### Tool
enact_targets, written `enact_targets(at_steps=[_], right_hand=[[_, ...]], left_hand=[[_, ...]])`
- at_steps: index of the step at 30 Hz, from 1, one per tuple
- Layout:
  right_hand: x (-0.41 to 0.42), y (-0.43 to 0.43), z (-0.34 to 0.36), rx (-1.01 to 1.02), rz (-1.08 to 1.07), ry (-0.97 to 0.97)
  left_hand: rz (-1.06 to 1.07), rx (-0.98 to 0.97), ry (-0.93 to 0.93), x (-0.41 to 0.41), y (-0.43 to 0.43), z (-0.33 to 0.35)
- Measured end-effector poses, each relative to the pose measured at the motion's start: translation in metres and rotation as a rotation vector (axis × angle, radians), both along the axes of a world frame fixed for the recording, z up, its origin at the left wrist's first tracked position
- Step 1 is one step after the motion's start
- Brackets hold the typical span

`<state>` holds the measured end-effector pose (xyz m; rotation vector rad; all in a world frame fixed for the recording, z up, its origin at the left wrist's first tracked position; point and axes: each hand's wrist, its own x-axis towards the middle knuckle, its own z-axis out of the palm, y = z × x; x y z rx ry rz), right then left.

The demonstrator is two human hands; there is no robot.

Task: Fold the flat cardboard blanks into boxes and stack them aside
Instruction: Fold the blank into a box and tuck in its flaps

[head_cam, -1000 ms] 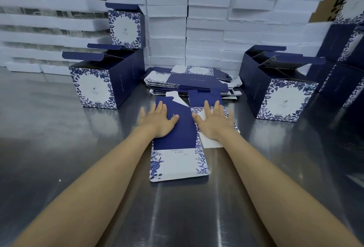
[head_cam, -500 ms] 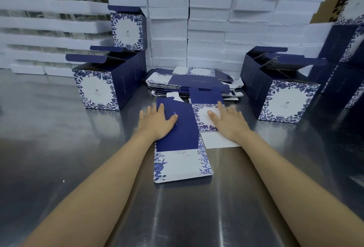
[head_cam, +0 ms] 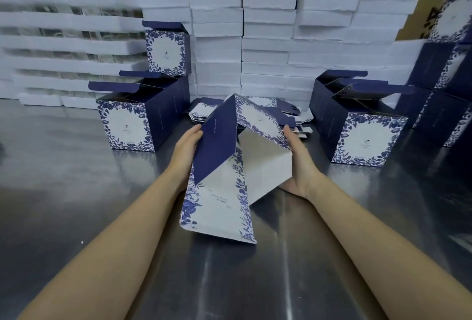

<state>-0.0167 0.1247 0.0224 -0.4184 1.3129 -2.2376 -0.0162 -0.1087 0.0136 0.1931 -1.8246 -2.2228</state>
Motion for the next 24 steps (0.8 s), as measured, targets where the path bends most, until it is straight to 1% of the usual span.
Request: enact_targets(at_steps=[3,6,9,13,16,18,21,23,24], right_hand=[[0.000,0.000,0.002,-0.060,0.029,-0.022],[0.001,-0.003,0.002,-0.045,0.014,-0.005],[0.001,-0.005,0.003,-0.010,-0.019,-0.013],[-0.001,-0.003,0.004,0.006,-0.066,-0.064],[0.001,0.002,0.009,0.034,-0.038,-0.088],[0.001,0.004,0.018,0.104,-0.025,-0.012],[0.002,0.006,0.037,0.143,-0.027,0.177],[0.004,0.007,0.056,0.156,-0.090,0.312],[0.005,0.008,0.065,0.172,-0.169,0.387]], left_hand=[[-0.144,0.115,-0.018,0.000,0.002,0.004],[-0.200,0.113,-0.025,0.003,0.005,-0.001],[-0.290,0.158,-0.033,0.006,0.005,-0.002],[-0.245,0.202,-0.008,0.007,0.002,0.003],[-0.228,0.187,0.019,0.006,-0.004,0.001],[-0.225,0.173,0.036,0.007,-0.004,0.002],[-0.189,0.163,0.057,0.013,-0.003,0.011],[-0.165,0.234,0.036,0.013,-0.009,0.012],[-0.178,0.296,0.028,0.012,-0.011,0.010]])
